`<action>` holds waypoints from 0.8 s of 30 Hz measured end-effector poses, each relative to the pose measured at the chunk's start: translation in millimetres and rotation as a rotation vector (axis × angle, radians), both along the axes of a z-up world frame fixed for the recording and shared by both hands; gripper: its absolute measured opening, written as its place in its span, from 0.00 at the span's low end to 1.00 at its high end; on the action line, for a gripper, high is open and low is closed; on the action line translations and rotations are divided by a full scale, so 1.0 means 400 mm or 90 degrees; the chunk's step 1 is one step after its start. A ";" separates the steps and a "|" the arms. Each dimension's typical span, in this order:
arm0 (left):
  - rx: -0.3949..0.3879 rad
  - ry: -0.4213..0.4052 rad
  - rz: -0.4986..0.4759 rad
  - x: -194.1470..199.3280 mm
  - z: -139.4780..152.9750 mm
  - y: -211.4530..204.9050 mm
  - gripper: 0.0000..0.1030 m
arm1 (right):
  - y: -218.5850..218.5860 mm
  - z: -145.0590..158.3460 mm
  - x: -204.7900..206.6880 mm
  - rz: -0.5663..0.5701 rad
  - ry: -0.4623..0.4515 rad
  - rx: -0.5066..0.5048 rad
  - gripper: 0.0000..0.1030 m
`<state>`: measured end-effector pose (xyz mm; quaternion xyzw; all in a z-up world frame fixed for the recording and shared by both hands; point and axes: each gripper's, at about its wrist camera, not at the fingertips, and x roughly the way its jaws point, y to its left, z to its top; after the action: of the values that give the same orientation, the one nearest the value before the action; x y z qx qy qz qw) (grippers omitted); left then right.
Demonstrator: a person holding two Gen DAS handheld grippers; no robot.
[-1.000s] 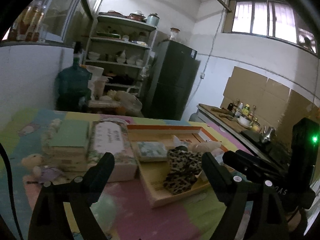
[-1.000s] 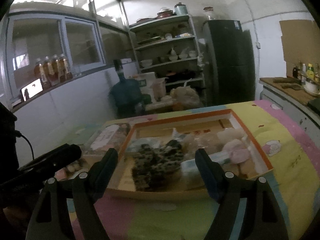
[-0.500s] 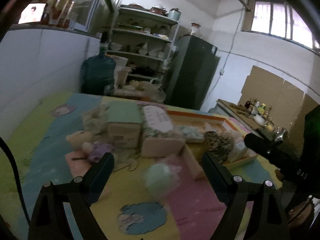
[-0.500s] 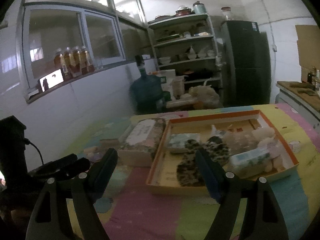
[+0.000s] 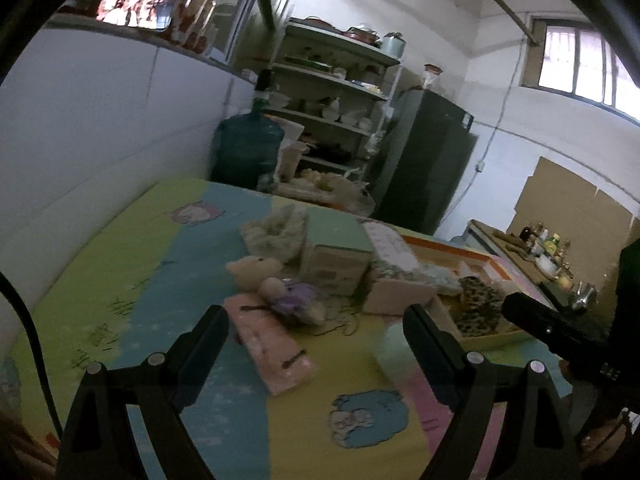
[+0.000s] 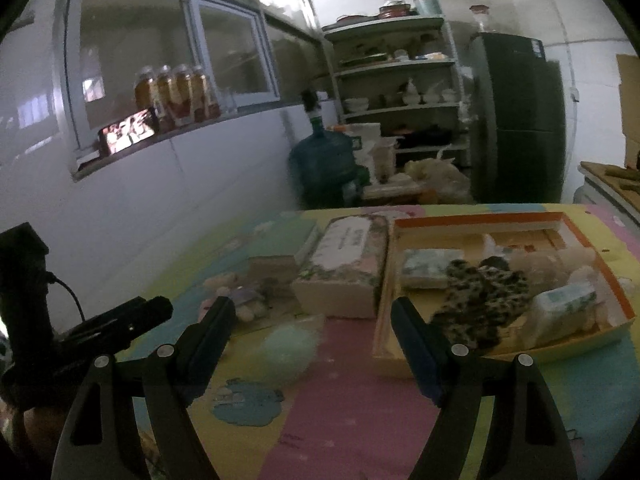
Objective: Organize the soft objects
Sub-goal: 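Move both tools back over the remaining pile, then grasp the pink wrapped packet with left tool while right tool grasps the green mesh ball bag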
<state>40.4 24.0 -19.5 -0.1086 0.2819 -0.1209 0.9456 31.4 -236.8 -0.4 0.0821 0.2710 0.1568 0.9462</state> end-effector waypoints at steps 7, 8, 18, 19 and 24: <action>0.018 0.044 0.025 0.039 -0.043 0.016 0.86 | 0.047 -0.015 0.021 0.015 0.016 -0.007 0.79; 0.019 0.053 0.028 0.048 -0.051 0.018 0.86 | 0.050 -0.018 0.024 0.017 0.017 -0.008 0.79; 0.062 0.148 0.051 0.149 -0.133 -0.013 0.79 | 0.054 -0.047 0.056 0.026 0.034 -0.006 0.79; 0.066 0.156 0.054 0.156 -0.141 -0.015 0.78 | 0.053 -0.048 0.058 0.026 0.034 -0.007 0.79; 0.096 0.174 0.076 0.167 -0.163 -0.032 0.77 | 0.044 -0.068 0.071 0.035 0.050 -0.001 0.79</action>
<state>107.0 11.4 -84.8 -0.0692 0.4089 -0.0272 0.9096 60.0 -219.4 -27.5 0.0797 0.3100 0.1794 0.9303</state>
